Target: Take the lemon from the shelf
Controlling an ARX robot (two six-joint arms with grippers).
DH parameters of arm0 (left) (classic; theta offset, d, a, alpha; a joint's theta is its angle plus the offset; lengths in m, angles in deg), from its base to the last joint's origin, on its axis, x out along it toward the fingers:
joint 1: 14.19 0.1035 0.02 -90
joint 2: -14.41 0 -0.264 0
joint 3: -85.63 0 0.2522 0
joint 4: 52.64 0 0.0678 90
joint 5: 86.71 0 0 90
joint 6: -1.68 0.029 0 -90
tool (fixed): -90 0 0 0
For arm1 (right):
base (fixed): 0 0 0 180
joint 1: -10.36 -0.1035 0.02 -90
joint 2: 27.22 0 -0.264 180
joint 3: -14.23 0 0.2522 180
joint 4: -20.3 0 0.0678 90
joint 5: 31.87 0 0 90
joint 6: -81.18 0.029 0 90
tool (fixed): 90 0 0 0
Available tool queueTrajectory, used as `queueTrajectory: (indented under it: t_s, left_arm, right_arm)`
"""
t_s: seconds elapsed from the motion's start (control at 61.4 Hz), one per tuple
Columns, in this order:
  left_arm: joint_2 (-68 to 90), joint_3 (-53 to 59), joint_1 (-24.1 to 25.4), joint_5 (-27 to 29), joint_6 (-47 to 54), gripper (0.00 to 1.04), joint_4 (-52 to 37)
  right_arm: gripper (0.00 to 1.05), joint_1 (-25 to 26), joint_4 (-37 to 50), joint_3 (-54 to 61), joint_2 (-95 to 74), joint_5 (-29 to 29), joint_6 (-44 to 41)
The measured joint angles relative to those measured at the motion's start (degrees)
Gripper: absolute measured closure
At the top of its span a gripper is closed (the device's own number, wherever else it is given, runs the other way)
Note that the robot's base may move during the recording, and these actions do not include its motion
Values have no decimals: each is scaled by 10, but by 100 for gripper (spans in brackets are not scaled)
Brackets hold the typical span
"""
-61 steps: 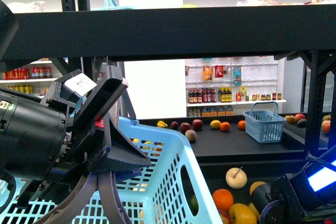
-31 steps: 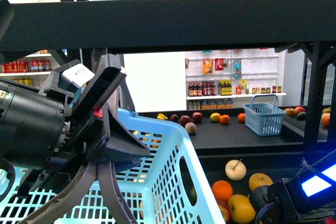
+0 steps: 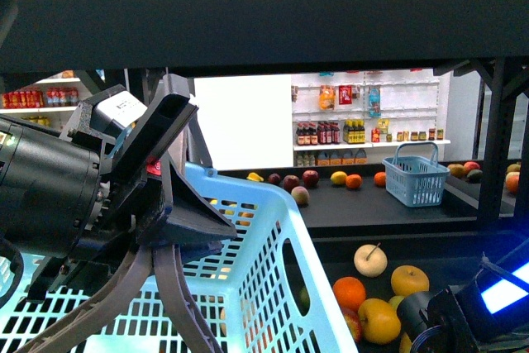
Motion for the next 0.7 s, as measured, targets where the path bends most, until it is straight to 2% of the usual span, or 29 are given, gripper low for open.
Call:
queueTrajectory:
  t_s: [0.179, 0.326, 0.489, 0.701]
  left_arm:
    - [0, 0, 0, 0, 0, 88, 0]
    - [0, 0, 0, 0, 0, 88, 0]
    - [0, 0, 0, 0, 0, 88, 0]
    - [0, 0, 0, 0, 0, 88, 0]
  right_arm:
    - [47, 4, 66, 73, 51, 8, -54]
    - [47, 9, 125, 142, 131, -12, -97]
    - [47, 12, 177, 225, 259, -58, -131]
    - [47, 7, 212, 349, 438, -157, -150]
